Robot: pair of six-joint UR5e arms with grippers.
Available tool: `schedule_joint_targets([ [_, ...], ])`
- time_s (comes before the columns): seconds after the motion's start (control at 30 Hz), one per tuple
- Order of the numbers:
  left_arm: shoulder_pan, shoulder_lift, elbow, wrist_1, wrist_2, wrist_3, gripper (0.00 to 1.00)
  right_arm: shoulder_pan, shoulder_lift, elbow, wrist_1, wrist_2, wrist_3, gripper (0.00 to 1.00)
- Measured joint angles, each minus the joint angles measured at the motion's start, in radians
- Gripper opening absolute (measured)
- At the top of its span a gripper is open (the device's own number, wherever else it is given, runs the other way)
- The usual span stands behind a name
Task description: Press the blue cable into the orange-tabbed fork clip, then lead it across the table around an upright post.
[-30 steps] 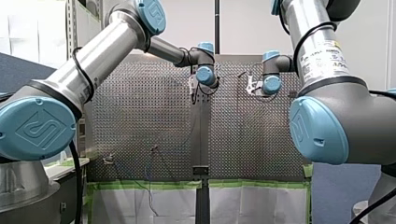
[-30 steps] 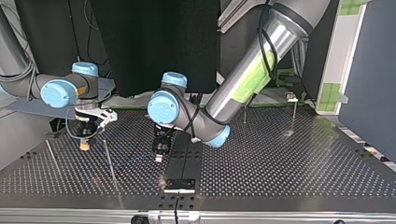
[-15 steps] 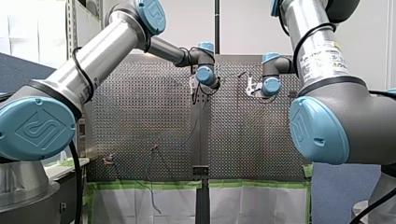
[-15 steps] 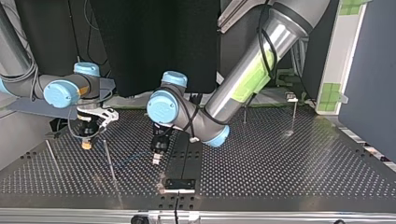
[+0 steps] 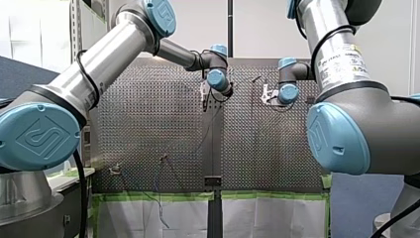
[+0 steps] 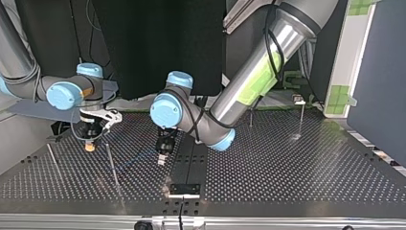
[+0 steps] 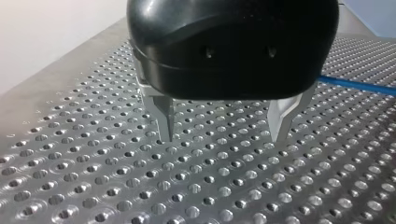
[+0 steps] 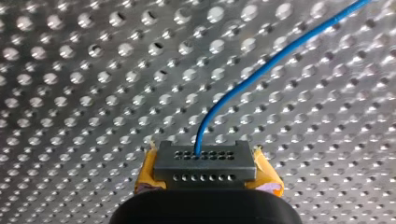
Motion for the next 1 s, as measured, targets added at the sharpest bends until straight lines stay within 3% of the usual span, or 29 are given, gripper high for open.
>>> schedule_joint_targets([
  [0.37,0.000,0.000,-0.001,-0.006,-0.061,-0.032,1.00,-0.001,0.052,0.008,-0.001,0.004,0.000,0.00],
  [0.77,-0.002,0.000,-0.001,-0.003,-0.064,-0.030,1.00,-0.009,0.112,0.041,-0.026,0.015,0.011,0.00],
  [1.0,-0.003,0.000,0.000,-0.002,-0.065,-0.029,1.00,-0.015,0.125,0.058,-0.049,0.028,0.020,0.00],
])
